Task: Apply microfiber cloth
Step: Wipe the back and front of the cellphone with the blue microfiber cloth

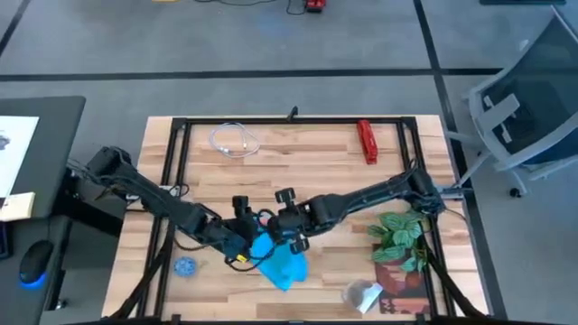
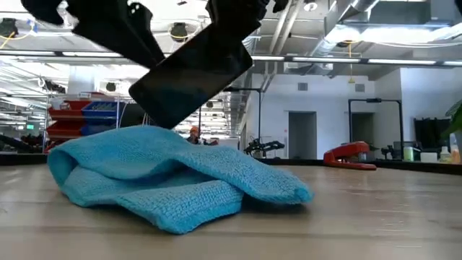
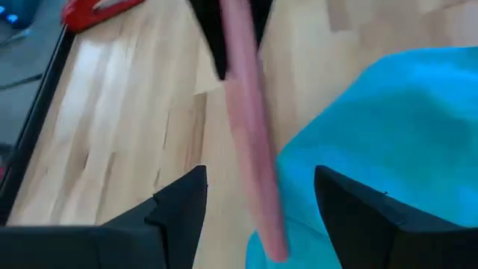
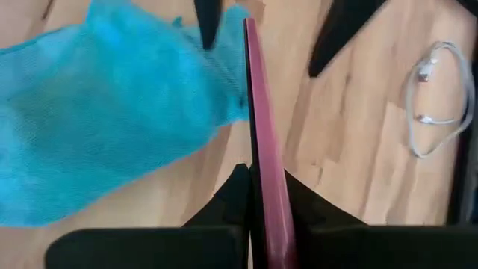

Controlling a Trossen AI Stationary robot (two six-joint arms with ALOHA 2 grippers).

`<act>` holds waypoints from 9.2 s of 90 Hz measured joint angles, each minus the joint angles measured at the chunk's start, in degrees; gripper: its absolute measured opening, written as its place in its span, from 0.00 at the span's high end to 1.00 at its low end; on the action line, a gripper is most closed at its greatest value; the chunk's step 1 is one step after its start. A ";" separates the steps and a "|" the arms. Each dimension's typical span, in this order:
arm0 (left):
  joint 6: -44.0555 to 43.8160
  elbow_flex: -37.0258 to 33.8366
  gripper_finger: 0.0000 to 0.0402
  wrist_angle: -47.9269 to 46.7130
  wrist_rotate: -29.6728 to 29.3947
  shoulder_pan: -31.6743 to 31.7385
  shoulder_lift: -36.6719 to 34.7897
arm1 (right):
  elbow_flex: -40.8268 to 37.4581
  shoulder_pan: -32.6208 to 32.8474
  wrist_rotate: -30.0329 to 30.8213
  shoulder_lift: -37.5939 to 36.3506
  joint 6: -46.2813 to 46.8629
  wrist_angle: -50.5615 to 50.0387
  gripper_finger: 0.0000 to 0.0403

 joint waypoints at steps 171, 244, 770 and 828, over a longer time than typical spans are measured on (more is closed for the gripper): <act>-34.62 -34.70 0.97 15.19 -16.31 -19.52 -36.10 | -23.33 -2.02 -19.62 0.25 10.00 49.69 0.49; -38.19 -34.69 0.96 15.04 -16.55 -19.50 -35.16 | -22.64 -3.01 -16.47 4.03 10.80 43.79 0.97; -10.29 -32.17 0.97 68.70 -12.83 -13.29 -16.70 | -15.17 8.92 33.26 2.93 -3.97 52.32 1.00; -29.02 -35.35 0.97 62.44 -6.14 -13.51 -13.66 | -15.41 7.63 50.72 -9.66 46.92 -20.03 1.00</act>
